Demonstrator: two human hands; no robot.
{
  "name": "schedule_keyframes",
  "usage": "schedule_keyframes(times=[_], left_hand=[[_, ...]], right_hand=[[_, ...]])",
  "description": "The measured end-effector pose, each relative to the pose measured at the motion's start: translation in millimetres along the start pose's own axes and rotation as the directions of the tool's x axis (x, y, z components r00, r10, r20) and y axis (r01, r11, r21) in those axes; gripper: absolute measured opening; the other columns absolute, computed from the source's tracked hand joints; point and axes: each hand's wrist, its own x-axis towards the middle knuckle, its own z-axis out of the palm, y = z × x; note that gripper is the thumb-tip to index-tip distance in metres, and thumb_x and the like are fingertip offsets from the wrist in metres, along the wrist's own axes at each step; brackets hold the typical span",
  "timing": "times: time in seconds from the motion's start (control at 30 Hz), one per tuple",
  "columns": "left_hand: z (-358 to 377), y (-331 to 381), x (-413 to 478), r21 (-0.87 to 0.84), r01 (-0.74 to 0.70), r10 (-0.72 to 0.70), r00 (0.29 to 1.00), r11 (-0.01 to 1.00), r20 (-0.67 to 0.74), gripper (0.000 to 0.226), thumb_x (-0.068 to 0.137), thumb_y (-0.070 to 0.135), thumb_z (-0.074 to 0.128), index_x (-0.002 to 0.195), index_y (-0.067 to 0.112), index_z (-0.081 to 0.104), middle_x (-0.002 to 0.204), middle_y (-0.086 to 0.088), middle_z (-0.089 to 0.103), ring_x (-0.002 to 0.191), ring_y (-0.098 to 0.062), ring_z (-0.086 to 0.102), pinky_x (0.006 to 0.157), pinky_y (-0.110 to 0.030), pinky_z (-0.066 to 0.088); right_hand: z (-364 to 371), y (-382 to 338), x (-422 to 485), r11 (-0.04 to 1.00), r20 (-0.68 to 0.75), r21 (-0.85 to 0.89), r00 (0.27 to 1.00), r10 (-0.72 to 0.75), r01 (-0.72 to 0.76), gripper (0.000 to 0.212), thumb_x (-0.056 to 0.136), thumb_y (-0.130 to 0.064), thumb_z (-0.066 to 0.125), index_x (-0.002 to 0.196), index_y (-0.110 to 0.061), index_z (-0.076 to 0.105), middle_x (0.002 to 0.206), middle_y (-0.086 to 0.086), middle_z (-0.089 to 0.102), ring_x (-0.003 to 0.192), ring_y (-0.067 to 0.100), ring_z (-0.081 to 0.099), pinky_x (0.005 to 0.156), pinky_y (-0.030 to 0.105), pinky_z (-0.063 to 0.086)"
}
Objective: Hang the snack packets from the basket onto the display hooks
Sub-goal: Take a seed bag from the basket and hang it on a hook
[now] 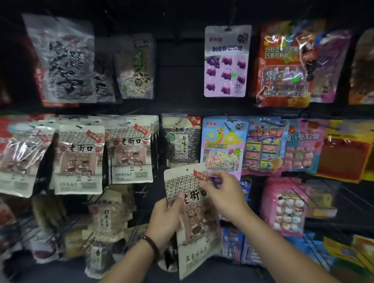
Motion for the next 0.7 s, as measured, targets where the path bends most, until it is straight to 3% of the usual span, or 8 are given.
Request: schedule_keyframes(times=[0.1, 0.17, 0.23, 0.3, 0.37, 0.47, 0.53, 0.7], left_hand=[[-21.0, 17.2, -0.2, -0.142, 0.123, -0.108, 0.988, 0.982, 0.109, 0.014, 0.105, 0.030, 0.062, 0.098, 0.020, 0.068, 0.089, 0.005, 0.080, 0.076, -0.003, 0.074, 0.068, -0.015, 0.054], [-37.5, 25.2, 4.5, -0.148, 0.137, -0.120, 0.986, 0.979, 0.115, 0.017, 0.101, 0.036, 0.067, 0.092, 0.027, 0.056, 0.093, 0.012, 0.066, 0.087, -0.003, 0.064, 0.092, -0.024, 0.046], [-51.5, 30.5, 14.3, -0.103, 0.153, -0.142, 0.984, 0.983, 0.106, 0.031, 0.090, 0.049, 0.077, 0.097, 0.023, 0.063, 0.100, 0.006, 0.072, 0.103, -0.013, 0.067, 0.109, -0.038, 0.041], [-62.4, 34.0, 21.8, -0.100, 0.142, -0.135, 0.988, 0.985, 0.077, 0.045, 0.083, 0.053, 0.082, 0.108, 0.017, 0.070, 0.103, -0.001, 0.081, 0.104, -0.023, 0.074, 0.107, -0.046, 0.050], [-67.2, 33.7, 28.3, -0.077, 0.100, -0.099, 0.995, 0.992, 0.017, 0.051, 0.087, 0.051, 0.079, 0.122, 0.017, 0.065, 0.115, -0.001, 0.076, 0.112, -0.023, 0.069, 0.103, -0.043, 0.052], [-79.3, 29.8, 41.3, -0.129, 0.075, -0.082, 0.996, 0.989, -0.044, 0.115, 0.076, 0.066, 0.083, 0.162, 0.010, 0.029, 0.153, -0.007, 0.055, 0.138, -0.028, 0.052, 0.118, -0.052, 0.042], [-92.6, 27.2, 49.8, -0.155, 0.074, -0.084, 0.995, 0.985, -0.060, 0.132, 0.066, 0.078, 0.082, 0.167, 0.019, 0.021, 0.161, -0.013, 0.047, 0.146, -0.035, 0.047, 0.121, -0.060, 0.036], [-133.0, 38.8, 65.6, -0.167, 0.090, -0.101, 0.993, 0.982, -0.056, 0.106, 0.080, 0.069, 0.076, 0.160, 0.014, 0.033, 0.164, -0.010, 0.043, 0.151, -0.034, 0.039, 0.124, -0.060, 0.027]], right_hand=[[1.0, -1.7, 9.3, 0.967, 0.166, 0.204, 0.979, 0.122, -0.155, 0.045, 0.091, -0.047, 0.081, 0.128, -0.025, 0.068, 0.119, -0.008, 0.073, 0.106, 0.010, 0.069, 0.090, 0.028, 0.056], [2.4, -1.8, 15.9, 0.946, 0.237, 0.274, 0.965, 0.112, -0.176, 0.044, 0.090, -0.043, 0.082, 0.124, -0.016, 0.074, 0.114, -0.007, 0.076, 0.102, 0.011, 0.070, 0.078, 0.020, 0.054], [9.8, -1.7, 21.6, 0.941, 0.229, 0.290, 0.967, 0.109, -0.175, 0.061, 0.085, -0.046, 0.086, 0.133, -0.011, 0.070, 0.125, -0.002, 0.073, 0.112, 0.018, 0.068, 0.091, 0.028, 0.055], [15.8, -7.5, 26.0, 0.925, 0.231, 0.340, 0.969, 0.090, -0.167, 0.043, 0.086, -0.038, 0.087, 0.122, -0.018, 0.073, 0.115, -0.007, 0.074, 0.110, 0.020, 0.067, 0.095, 0.030, 0.054], [21.4, -15.3, 25.7, 0.918, 0.243, 0.371, 0.969, 0.048, -0.138, 0.010, 0.090, -0.027, 0.085, 0.095, -0.023, 0.077, 0.084, -0.009, 0.075, 0.092, 0.018, 0.069, 0.077, 0.022, 0.055], [35.8, -27.5, 28.8, 0.911, 0.223, 0.394, 0.974, 0.030, -0.119, 0.013, 0.092, -0.024, 0.084, 0.081, -0.021, 0.076, 0.069, -0.010, 0.068, 0.075, 0.007, 0.070, 0.079, 0.025, 0.058], [45.9, -35.6, 33.5, 0.909, 0.253, 0.394, 0.967, 0.034, -0.135, 0.022, 0.092, -0.033, 0.082, 0.078, -0.016, 0.078, 0.068, -0.007, 0.072, 0.068, 0.009, 0.067, 0.067, 0.030, 0.050], [67.4, -60.4, 51.1, 0.917, 0.308, 0.371, 0.951, 0.025, -0.145, 0.035, 0.099, -0.041, 0.072, 0.090, -0.009, 0.081, 0.078, 0.001, 0.080, 0.063, 0.001, 0.069, 0.069, 0.029, 0.044]])
